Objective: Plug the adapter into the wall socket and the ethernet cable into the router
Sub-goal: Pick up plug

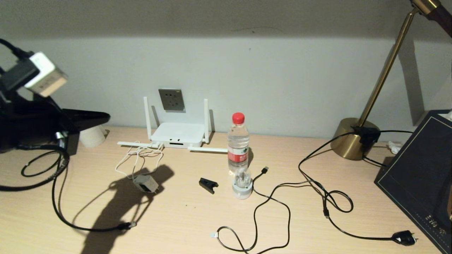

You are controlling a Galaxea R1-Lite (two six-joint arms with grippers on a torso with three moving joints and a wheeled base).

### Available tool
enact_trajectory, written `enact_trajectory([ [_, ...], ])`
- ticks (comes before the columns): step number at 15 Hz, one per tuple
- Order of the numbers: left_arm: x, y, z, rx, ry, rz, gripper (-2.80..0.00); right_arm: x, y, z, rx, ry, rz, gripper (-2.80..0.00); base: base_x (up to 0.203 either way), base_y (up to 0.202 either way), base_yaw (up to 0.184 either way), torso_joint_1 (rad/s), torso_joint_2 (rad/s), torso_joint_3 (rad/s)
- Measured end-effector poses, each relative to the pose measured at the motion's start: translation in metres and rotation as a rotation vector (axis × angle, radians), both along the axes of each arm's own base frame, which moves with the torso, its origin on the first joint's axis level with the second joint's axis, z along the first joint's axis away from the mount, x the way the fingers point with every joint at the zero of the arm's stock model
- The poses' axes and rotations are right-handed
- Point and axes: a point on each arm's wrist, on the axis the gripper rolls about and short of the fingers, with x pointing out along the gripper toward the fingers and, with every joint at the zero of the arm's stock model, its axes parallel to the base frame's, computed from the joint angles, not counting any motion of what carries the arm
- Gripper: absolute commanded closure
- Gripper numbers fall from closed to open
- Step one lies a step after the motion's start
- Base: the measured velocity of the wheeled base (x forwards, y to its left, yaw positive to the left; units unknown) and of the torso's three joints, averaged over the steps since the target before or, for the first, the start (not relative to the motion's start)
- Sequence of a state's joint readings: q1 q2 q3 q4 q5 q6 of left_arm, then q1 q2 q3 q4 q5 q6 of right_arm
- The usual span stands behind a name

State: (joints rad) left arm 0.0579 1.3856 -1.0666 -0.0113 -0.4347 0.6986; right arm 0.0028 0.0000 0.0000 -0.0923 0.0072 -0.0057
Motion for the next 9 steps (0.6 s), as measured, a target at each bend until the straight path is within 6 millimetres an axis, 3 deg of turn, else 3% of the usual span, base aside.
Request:
enact_trajectory([
  [2,0.032,0.006,-0.02,0.161,0.062,-0.114,0.0,0.0,0.0,0.0,0.0,0.0,0.0,0.0,0.0,0.0,0.0,0.0,0.0,0.0],
  [3,0.044,0.008,-0.028,0.244,0.088,-0.166,-2.8,0.0,0.0,0.0,0.0,0.0,0.0,0.0,0.0,0.0,0.0,0.0,0.0,0.0],
  [6,0.078,0.012,-0.036,0.468,0.078,-0.304,-2.8,0.0,0.0,0.0,0.0,0.0,0.0,0.0,0.0,0.0,0.0,0.0,0.0,0.0],
  [9,0.095,0.007,-0.044,0.59,0.115,-0.431,-2.8,0.0,0.0,0.0,0.0,0.0,0.0,0.0,0.0,0.0,0.0,0.0,0.0,0.0],
])
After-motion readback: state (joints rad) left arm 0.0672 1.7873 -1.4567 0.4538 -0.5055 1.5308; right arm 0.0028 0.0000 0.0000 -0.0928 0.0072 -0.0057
